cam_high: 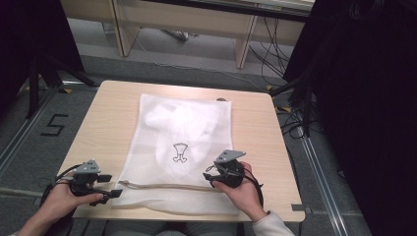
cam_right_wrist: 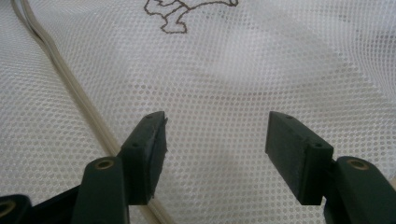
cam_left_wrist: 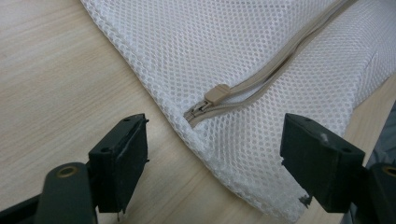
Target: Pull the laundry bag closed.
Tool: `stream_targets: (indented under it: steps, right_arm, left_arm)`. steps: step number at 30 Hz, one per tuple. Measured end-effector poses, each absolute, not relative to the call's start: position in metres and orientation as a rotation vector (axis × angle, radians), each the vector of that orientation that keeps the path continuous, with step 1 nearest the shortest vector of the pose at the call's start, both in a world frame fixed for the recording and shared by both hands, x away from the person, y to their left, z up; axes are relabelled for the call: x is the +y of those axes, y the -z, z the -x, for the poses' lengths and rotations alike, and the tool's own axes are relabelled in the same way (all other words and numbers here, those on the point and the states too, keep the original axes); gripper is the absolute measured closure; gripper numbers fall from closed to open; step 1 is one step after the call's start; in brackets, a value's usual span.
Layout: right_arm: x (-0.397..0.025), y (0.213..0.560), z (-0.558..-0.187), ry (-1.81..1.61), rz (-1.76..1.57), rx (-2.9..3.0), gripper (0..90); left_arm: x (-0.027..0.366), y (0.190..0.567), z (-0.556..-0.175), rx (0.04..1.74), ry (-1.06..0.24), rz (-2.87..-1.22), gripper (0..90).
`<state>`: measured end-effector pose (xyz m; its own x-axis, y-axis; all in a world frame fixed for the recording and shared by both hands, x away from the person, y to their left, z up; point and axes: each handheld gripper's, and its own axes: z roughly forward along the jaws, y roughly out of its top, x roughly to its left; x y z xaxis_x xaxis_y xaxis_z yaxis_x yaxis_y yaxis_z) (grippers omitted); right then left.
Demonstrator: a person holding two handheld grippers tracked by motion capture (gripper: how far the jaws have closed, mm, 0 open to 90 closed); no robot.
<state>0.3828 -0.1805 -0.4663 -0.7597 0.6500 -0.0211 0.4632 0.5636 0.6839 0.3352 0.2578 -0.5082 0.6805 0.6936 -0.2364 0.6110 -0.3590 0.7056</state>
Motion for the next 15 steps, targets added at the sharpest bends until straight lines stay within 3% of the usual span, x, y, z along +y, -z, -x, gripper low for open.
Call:
stream_targets:
  steps: [15]
  right_arm:
    - [-0.150, 0.454, -0.381, -1.156, -0.704, 2.543, 48.9]
  left_arm:
    - [0.255, 0.509, -0.334, 0.981, -0.122, -2.076, 22.2]
